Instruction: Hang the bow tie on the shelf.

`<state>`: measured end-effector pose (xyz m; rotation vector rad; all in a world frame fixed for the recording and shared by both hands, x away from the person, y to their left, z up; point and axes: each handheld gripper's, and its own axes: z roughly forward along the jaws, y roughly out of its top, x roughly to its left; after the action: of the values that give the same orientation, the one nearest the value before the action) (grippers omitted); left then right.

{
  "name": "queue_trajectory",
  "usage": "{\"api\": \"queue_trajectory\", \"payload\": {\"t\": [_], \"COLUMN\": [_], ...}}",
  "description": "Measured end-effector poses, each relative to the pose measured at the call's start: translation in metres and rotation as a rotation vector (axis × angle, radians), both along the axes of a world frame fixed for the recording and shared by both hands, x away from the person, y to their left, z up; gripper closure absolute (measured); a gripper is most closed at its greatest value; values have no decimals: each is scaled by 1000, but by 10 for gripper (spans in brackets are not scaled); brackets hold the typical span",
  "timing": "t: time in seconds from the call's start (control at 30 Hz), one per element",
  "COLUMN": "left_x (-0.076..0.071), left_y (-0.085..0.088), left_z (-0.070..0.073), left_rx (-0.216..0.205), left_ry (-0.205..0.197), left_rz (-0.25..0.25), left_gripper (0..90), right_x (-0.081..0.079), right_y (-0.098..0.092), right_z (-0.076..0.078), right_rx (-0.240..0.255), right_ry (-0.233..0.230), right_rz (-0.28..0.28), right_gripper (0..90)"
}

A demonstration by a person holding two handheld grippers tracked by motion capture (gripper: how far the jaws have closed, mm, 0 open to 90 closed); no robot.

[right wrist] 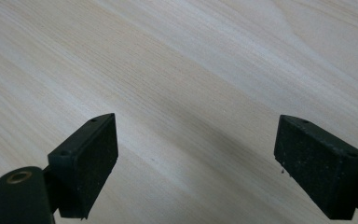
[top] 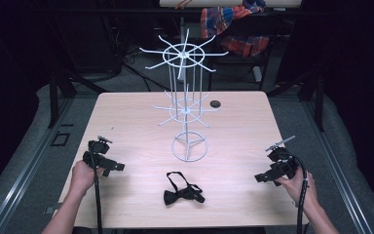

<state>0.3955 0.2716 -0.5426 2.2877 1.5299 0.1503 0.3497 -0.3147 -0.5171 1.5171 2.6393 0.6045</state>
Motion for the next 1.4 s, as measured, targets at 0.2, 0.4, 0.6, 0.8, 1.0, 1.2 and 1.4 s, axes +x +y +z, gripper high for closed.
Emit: {"api": "queue_trajectory", "payload": {"t": [0.2,0.4,0.6,0.8,1.0,1.2,1.4], "left_x": [-1,-2,-5,-12,-16,-22,-26], "left_y": [-3,-13,-17,-35,-53,-78,-96], "left_z": [5,12,18,32,40,46,49], "left_rx": [-19,-55,-99,-144,-177,-209,-247], "left_ry": [-4,-21,-27,-47,-68,-76,-77], "left_rz": [-7,-33,-49,-115,-173,-235,-273], "left_gripper": [0,0,0,0,0,0,0], "right_x": [0,0,1,1,2,2,2], "right_y": [2,1,0,3,2,2,1], "right_z": [1,1,2,2,1,1,1], "right_rx": [8,0,4,9,-11,-23,-23], "right_ry": [-13,-14,-7,-9,2,4,-1], "right_rz": [-2,9,11,18,17,19,21], "right_gripper": [131,129,128,128,127,127,127]}}
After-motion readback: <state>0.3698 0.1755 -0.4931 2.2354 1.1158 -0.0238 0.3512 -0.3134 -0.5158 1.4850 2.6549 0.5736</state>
